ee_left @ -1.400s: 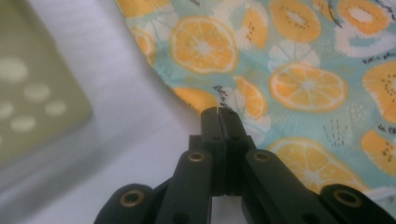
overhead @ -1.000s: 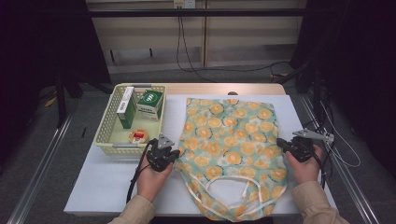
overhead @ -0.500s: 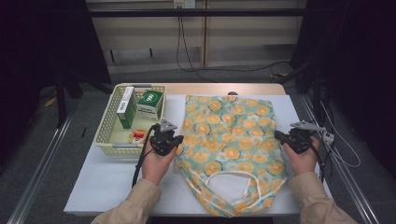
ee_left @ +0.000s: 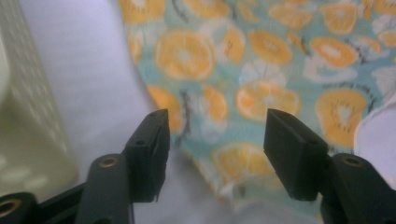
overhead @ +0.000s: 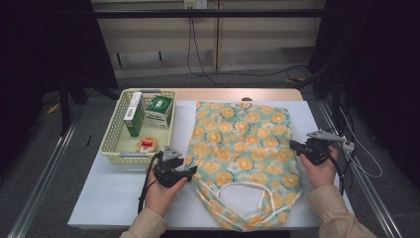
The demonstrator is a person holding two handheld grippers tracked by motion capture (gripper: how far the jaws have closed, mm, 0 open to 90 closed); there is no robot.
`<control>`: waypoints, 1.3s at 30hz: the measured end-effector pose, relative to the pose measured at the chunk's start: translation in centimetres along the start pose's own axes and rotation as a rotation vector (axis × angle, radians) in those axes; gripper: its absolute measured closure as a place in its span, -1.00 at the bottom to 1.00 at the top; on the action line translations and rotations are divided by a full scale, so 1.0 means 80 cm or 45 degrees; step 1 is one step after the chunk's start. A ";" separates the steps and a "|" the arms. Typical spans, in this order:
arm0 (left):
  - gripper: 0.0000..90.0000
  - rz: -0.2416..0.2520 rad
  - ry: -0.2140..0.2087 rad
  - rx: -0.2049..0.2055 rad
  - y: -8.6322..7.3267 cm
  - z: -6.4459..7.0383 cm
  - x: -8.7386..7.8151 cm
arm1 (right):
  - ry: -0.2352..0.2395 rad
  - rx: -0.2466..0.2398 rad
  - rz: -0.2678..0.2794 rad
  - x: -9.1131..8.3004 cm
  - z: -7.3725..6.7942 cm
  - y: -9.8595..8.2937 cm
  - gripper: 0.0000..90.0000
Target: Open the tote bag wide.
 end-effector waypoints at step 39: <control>1.00 -0.133 0.080 -0.022 0.086 -0.043 0.011 | -0.008 0.095 0.018 0.042 0.019 0.027 1.00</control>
Point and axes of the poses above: each handheld gripper's, and its own axes: x roughly forward along the jaws, y roughly out of its top, z roughly to its right, the point moved 6 cm from there along x, roughly forward along the jaws, and after that the axes turned 10 degrees about -z, right-handed, at the moved point
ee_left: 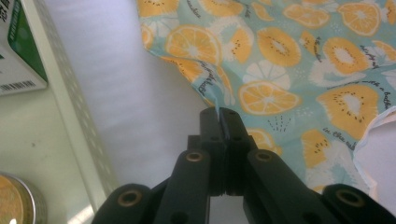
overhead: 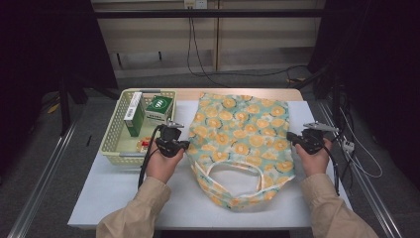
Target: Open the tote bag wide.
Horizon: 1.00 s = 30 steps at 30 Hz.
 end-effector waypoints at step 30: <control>-0.62 0.228 -0.261 0.141 -0.057 0.039 -0.054 | 0.492 -0.511 -0.097 -0.087 -0.198 -0.053 -0.17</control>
Point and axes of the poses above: each handheld gripper's, and its own axes: x roughly forward along the jaws, y roughly out of its top, z roughly to its right, the point moved 6 cm from there along x, roughly forward along the jaws, and after that the axes turned 10 degrees about -z, right-handed, at the moved point
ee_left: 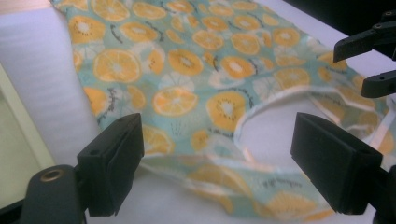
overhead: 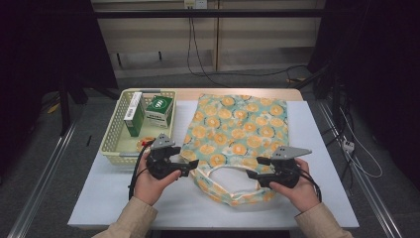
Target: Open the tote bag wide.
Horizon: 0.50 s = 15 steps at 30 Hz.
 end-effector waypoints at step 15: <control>-0.75 -0.009 -0.019 0.039 -0.065 -0.026 -0.016 | 0.125 -0.089 -0.047 0.028 -0.053 -0.004 -0.19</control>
Point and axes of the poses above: each handheld gripper's, and its own axes: x roughly forward along the jaws, y roughly out of its top, z roughly to its right, the point moved 6 cm from there along x, roughly forward along the jaws, and after that the axes turned 10 degrees about -z, right-handed, at the moved point
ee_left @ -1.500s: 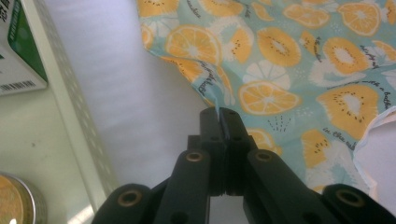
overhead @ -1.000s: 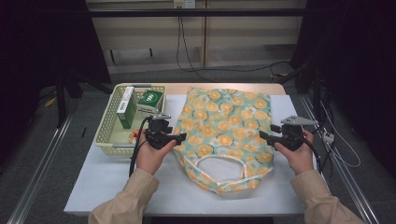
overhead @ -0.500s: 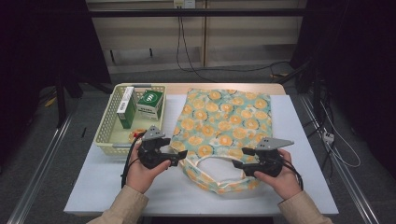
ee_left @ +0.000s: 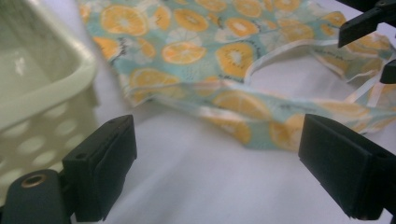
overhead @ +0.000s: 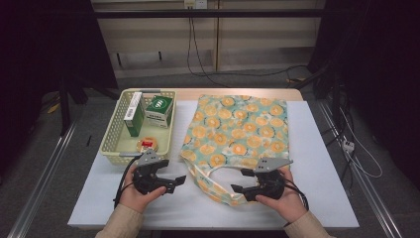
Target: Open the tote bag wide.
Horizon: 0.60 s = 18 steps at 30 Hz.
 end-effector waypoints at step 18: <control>-0.87 0.068 0.008 -0.059 -0.031 -0.027 -0.017 | 0.127 -0.137 -0.097 0.029 -0.040 -0.011 0.22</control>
Point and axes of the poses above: each handheld gripper's, and its own axes: x roughly forward along the jaws, y roughly out of its top, z roughly to its right, the point moved 6 cm from there along x, roughly forward along the jaws, and after that the axes turned 10 degrees about -z, right-handed, at the moved point
